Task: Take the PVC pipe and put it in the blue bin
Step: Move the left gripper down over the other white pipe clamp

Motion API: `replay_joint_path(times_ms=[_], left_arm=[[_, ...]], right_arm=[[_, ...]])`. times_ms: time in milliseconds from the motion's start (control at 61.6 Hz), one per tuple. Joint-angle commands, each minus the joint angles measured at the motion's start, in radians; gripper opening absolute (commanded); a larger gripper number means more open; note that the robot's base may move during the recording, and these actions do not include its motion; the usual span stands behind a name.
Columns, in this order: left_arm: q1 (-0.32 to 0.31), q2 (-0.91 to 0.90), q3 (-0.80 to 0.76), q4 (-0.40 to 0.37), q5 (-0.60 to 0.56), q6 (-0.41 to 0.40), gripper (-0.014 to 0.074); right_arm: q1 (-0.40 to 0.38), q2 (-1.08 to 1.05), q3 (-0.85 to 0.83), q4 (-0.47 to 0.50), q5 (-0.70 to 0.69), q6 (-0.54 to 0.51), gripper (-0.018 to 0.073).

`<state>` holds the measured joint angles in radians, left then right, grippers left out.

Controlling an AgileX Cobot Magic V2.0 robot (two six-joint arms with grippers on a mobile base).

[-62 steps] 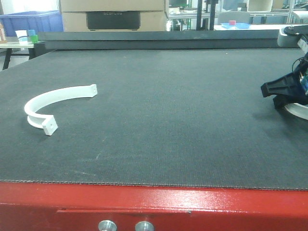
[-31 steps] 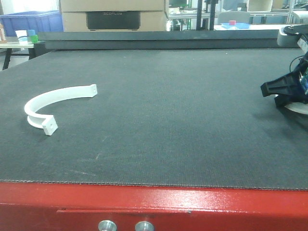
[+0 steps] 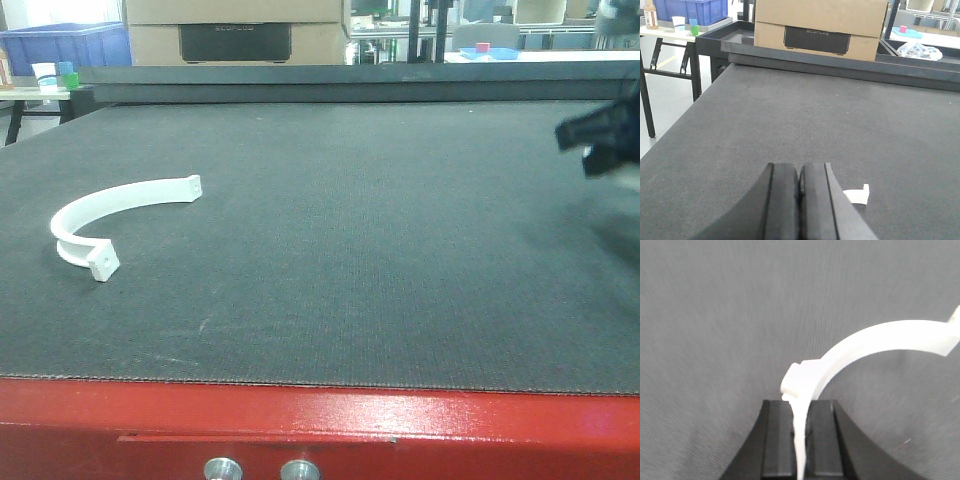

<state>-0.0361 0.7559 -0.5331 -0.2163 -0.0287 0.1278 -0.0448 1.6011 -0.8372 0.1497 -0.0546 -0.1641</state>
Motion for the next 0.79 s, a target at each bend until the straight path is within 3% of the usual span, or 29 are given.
replay_joint_path(times_ms=[0,779], left_arm=[[0.002,-0.003,-0.008,0.000,-0.014,-0.001,-0.0111],[0.002,-0.001,-0.008,0.000,0.022,-0.001,-0.0111]], right_arm=[[-0.001,-0.067,-0.001,-0.006,0.011,-0.002,-0.0169],[-0.001,-0.570,-0.001,-0.006,0.167,-0.002,-0.0169]])
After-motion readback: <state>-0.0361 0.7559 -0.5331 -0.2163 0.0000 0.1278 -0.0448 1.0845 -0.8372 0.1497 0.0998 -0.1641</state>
